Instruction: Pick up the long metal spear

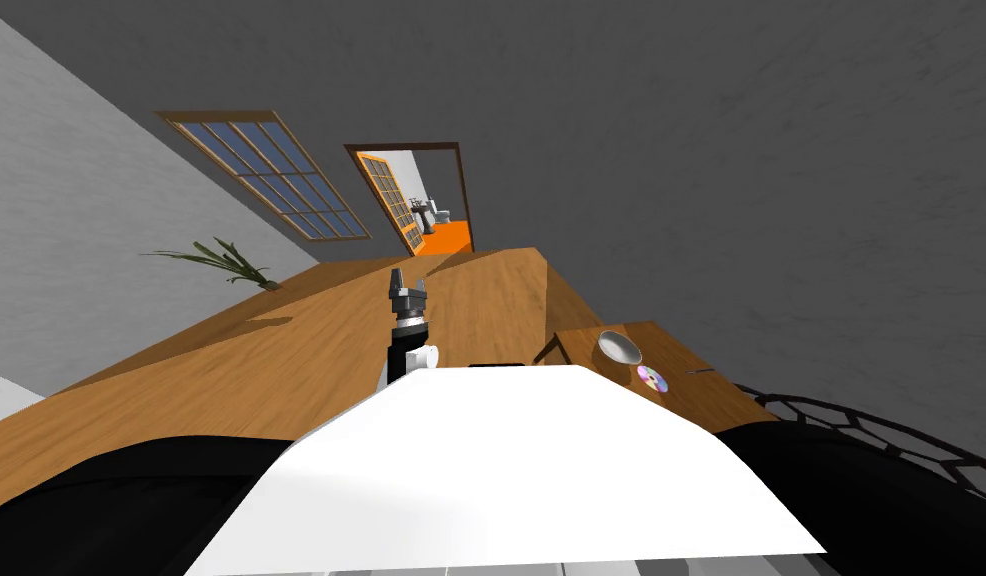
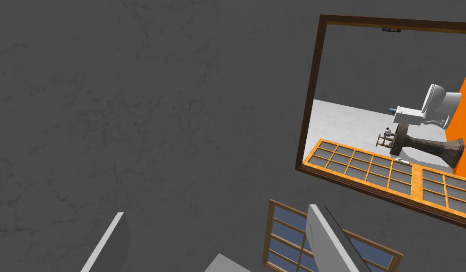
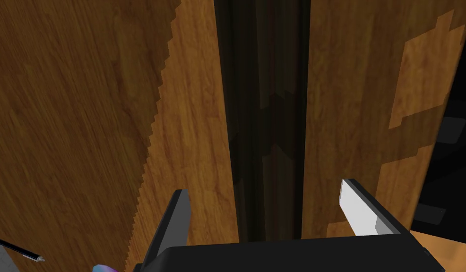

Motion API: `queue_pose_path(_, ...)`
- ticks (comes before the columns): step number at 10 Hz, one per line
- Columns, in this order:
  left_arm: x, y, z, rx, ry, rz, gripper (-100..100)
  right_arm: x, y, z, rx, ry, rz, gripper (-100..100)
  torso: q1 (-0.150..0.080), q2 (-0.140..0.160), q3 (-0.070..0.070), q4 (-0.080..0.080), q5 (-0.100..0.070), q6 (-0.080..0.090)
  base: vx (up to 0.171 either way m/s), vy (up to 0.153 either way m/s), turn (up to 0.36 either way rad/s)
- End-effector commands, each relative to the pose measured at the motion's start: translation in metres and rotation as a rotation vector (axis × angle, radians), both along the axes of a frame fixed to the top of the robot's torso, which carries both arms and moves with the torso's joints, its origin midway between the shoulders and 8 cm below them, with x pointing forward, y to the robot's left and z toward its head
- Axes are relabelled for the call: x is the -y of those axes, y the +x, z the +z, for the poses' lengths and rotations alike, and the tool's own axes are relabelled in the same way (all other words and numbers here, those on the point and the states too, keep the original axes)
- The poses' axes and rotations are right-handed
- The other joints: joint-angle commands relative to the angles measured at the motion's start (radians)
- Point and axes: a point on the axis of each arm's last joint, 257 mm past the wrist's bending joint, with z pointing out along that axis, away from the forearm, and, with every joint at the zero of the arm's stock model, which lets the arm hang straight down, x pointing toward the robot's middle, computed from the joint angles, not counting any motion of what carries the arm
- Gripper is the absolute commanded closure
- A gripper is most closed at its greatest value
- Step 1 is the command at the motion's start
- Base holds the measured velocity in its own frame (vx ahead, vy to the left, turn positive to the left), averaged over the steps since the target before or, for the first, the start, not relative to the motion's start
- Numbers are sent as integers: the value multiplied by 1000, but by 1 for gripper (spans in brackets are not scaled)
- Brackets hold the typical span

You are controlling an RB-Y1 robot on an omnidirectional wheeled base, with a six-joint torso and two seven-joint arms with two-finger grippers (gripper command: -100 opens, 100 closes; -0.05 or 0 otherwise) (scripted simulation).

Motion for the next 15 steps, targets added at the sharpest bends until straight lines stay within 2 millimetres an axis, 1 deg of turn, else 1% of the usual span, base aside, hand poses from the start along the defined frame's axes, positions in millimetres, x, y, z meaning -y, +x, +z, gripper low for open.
queue_pose_path(1, 0, 0, 0, 0, 0, 0, 0, 0, -2, -5, 1, 0, -28, -100, 0, 0, 0, 0, 0, 0, -83, 22, 198)
queue_pose_path(2, 0, 0, 0, 0, 0, 0, 0, 0, -2, -3, 1, 0, -17, -100, 0, 0, 0, 0, 0, 0, -33, 7, 33)
queue_pose_path(3, 0, 0, 0, 0, 0, 0, 0, 0, -2, -3, 2, 1, -20, 100, -1, -2, -1, 0, 0, 1, -6, 1, -8)
queue_pose_path(7, 0, 0, 0, 0, 0, 0, 0, 1, -2, -3, 1, 0, -19, 100, -2, -4, -2, -1, -2, 1, 0, 0, 0)
queue_pose_path(8, 0, 0, 0, 0, 0, 0, 0, 1, -2, -3, 1, -1, -19, 0, -2, -4, -2, -1, -1, 1, 0, 0, 0)
queue_pose_path(9, 0, 0, 0, 0, 0, 0, 0, -1, 2, 2, 1, 1, 9, 100, -2, -4, -2, -1, -1, 1, 52, -19, -257)
queue_pose_path(10, 0, 0, 0, 0, 0, 0, 0, -1, 3, 4, 0, 1, 22, 100, -3, -6, -3, -1, -1, 3, 87, -22, -258)
queue_pose_path(13, 0, 0, 0, 0, 0, 0, 0, -3, 12, 16, -1, 1, 86, 100, -2, -11, -6, -2, -1, 1, 107, -12, -200)
queue_pose_path(14, 0, 0, 0, 0, 0, 0, 0, -3, 10, 13, 0, 2, 69, 100, -2, -11, -6, -2, -1, 2, 43, 0, -41)
queue_pose_path(15, 0, 0, 0, 0, 0, 0, 0, -4, 10, 14, -1, 2, 72, 0, -2, -8, -5, -1, -1, 1, 8, 1, 8)
